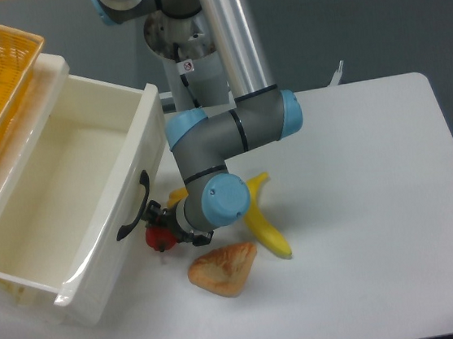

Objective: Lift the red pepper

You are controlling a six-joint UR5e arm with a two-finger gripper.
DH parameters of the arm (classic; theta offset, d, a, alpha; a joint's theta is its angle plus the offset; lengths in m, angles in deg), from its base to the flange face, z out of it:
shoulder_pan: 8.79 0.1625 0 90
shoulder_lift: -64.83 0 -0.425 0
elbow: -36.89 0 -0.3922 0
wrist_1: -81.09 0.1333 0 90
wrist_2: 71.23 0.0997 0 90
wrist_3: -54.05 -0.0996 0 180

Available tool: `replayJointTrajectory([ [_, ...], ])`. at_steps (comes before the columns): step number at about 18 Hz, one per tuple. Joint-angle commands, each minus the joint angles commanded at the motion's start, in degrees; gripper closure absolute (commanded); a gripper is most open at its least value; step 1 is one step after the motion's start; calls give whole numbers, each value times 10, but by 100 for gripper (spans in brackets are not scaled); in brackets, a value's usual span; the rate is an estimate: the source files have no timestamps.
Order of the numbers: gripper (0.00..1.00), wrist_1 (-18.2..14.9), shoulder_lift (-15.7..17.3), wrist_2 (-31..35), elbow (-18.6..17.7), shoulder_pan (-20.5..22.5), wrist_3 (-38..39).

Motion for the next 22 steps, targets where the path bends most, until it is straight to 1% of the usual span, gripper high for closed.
replayJointTrajectory([
  [4,64,0,5,0,0,5,-2],
  [8,65,-1,8,-3,12,18,-4],
  [10,67,-4,10,-4,20,32,-4],
  [13,67,-4,11,-6,35,50,-6],
  [15,68,-2,12,-6,38,66,-8],
  [22,79,0,11,-5,76,119,-21],
])
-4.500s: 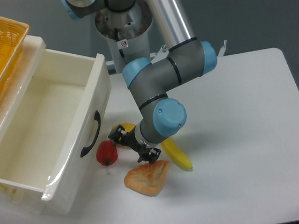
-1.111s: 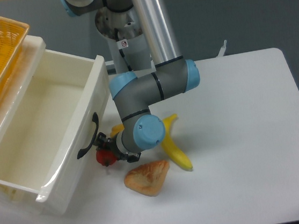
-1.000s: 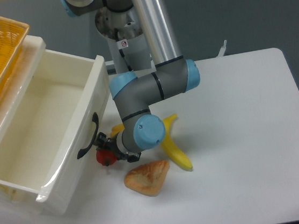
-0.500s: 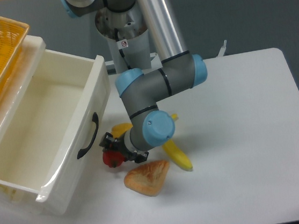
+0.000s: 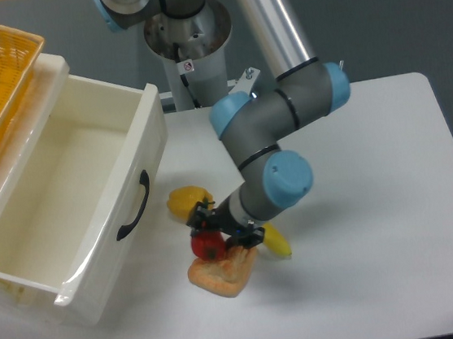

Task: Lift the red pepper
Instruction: 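Lift the red pepper and carry it away from the drawer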

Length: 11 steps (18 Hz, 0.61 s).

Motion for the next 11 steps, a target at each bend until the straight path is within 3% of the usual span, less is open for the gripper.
replayJointTrajectory([
  [5,79,20,-11,8,23,19,-37],
  [11,79,43,-11,105,48,48,-112],
])
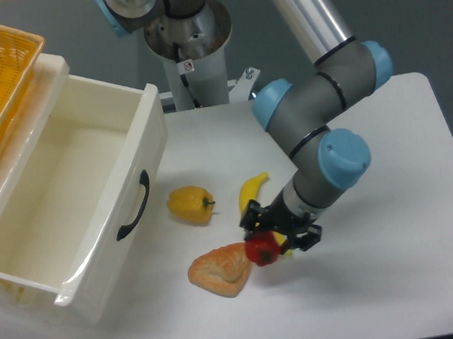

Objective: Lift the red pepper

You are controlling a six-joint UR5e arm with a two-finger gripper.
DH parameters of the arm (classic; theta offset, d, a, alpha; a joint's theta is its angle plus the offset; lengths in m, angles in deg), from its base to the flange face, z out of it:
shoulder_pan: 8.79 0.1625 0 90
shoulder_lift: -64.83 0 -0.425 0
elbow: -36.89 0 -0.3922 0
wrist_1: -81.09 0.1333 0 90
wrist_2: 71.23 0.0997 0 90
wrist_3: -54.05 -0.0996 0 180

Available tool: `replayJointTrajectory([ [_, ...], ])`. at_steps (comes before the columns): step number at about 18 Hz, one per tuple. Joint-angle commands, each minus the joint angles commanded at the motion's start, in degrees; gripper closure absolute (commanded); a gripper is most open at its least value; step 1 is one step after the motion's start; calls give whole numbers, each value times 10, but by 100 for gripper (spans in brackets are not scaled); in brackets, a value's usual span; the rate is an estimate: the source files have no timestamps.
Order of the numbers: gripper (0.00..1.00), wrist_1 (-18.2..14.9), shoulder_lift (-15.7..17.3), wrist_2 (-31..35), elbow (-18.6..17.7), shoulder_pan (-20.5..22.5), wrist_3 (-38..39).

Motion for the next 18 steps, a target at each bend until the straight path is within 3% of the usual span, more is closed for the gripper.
replayJointTrajectory([
  [8,82,20,-4,120,29,20,-125],
  [11,82,20,-16,122,48,26,-140],
  [18,82,20,-18,121,56,34,-143],
])
